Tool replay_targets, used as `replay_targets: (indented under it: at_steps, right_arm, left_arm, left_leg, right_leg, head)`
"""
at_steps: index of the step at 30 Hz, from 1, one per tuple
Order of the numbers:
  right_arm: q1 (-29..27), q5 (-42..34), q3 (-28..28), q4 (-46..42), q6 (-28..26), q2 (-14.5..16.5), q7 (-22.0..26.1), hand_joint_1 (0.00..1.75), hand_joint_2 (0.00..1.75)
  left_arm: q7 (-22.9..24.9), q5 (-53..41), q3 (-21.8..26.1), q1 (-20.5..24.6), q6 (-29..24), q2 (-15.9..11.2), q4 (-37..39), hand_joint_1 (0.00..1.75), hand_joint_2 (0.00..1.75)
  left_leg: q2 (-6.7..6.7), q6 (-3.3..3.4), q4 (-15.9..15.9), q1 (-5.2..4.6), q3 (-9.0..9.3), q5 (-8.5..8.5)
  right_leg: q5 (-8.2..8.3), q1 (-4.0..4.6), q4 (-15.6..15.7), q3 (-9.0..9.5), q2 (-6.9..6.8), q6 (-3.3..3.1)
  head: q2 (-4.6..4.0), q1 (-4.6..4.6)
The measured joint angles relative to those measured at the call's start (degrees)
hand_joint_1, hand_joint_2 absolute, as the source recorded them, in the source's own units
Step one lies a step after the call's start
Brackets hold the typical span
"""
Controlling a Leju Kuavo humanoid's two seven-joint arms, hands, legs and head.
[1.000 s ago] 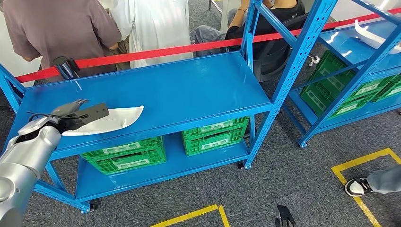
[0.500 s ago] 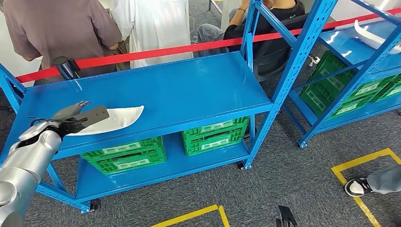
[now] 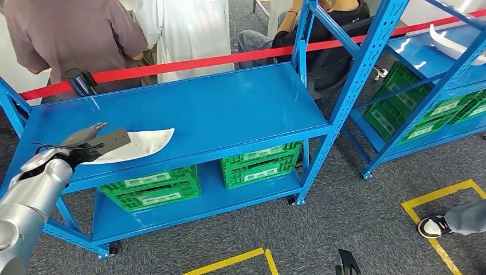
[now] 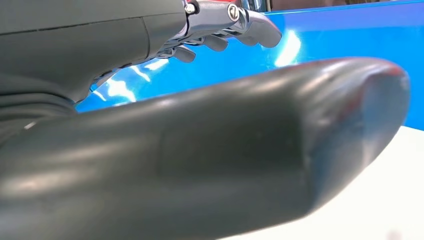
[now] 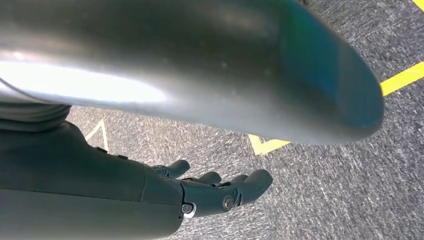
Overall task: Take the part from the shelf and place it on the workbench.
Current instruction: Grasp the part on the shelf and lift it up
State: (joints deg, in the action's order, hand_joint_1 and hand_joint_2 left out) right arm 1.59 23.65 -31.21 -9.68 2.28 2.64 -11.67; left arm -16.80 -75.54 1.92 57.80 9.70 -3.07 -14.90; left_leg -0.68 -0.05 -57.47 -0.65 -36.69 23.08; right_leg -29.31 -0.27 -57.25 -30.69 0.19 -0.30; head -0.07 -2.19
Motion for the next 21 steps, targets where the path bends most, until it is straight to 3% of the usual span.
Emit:
replay_targets:
  at_steps: [21]
  right_arm:
    - [-0.3, 0.0, -1.0, 0.0, -0.1, 0.0, 0.0, 0.0, 0.0]
  left_arm:
    - [-2.2, 1.2, -0.5, -2.3, -0.3, -1.0, -0.1, 0.0, 0.0]
  left_leg:
    - [0.01, 0.0, 0.0, 0.0, 0.01, 0.0]
  right_leg:
    - [0.0, 0.0, 0.0, 0.0, 0.01, 0.0]
  head:
    - [0.0, 0.01]
